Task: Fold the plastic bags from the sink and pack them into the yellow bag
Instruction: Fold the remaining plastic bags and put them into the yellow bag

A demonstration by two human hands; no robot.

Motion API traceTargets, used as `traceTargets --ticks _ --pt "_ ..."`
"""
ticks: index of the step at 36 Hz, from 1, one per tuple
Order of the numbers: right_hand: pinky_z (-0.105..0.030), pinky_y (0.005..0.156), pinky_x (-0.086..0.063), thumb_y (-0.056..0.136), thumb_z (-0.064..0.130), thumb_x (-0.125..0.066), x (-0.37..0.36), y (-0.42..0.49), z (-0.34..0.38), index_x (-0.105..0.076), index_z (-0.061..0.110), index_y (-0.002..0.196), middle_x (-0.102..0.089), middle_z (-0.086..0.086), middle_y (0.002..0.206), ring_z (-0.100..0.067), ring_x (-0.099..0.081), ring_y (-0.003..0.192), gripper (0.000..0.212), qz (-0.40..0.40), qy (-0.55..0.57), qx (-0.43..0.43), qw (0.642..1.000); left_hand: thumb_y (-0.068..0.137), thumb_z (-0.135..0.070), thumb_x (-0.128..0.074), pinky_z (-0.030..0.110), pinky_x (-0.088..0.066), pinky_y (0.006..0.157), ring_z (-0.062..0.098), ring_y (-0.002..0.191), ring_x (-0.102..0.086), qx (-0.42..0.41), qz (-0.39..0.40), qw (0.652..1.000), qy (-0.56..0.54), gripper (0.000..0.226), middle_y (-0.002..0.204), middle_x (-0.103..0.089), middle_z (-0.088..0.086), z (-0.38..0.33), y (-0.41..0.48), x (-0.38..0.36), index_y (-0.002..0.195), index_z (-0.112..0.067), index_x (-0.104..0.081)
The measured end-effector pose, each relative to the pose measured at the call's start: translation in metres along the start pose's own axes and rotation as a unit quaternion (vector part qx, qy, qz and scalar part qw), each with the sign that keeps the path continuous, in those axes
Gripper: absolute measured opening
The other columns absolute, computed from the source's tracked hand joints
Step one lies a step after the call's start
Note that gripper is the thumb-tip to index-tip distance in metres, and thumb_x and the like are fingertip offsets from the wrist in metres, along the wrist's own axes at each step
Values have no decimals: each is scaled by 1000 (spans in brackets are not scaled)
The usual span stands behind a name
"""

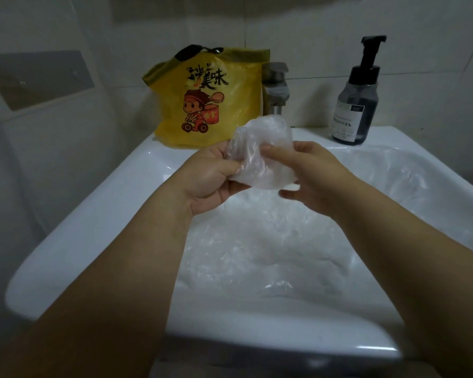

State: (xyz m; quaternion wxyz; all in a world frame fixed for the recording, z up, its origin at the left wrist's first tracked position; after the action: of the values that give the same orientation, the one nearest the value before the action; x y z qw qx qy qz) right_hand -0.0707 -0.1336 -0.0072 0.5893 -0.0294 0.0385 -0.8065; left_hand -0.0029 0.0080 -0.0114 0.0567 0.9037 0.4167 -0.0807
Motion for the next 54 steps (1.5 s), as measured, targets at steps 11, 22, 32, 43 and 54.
traceTargets --ticks 11,22,32,43,54 --pt "-40 75 -60 73 2 -76 8 -1 7 -34 9 145 -58 -13 123 -30 -67 96 84 45 55 13 997 60 -35 -82 51 -42 106 32 121 -57 58 45 997 -13 80 129 -61 15 -3 -3 6 130 -7 -57" --pt "-39 78 -59 76 15 -76 -2 -1 -1 -24 21 149 -58 -7 114 -29 -69 94 90 80 98 -15 992 99 -20 -51 39 -52 97 27 110 -66 26 -65 997 33 35 118 -68 16 3 2 3 128 -1 -56" --pt "-30 73 -59 90 -1 -58 8 8 -1 -54 1 128 -68 -17 114 -26 -70 95 38 69 168 -15 983 94 -13 -55 36 -46 104 24 111 -61 14 -71 997 -24 29 124 -63 19 -2 1 3 119 1 -60" --pt "-26 73 -59 87 -4 -57 8 2 1 -62 2 110 -71 -16 105 -22 -70 86 24 138 134 -18 981 90 -1 -58 27 -58 83 24 104 -67 21 -46 998 42 33 116 -68 18 -1 -5 2 123 5 -59" --pt "-18 54 -54 87 -9 -52 17 2 5 -62 1 108 -70 -9 83 -11 -67 61 26 168 160 -22 973 87 9 -57 43 -44 107 34 122 -57 14 -74 996 40 43 126 -61 24 -4 -3 9 130 8 -53"
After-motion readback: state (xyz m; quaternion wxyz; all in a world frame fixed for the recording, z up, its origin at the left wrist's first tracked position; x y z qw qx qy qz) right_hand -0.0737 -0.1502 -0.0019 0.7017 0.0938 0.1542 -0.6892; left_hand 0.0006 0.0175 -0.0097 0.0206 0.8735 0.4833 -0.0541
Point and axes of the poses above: each hand's wrist, its own y-axis towards the middle knuckle, its own x-axis out of the back of the hand, z = x × y, the point moved 1 cm from there along y, towards the middle knuckle
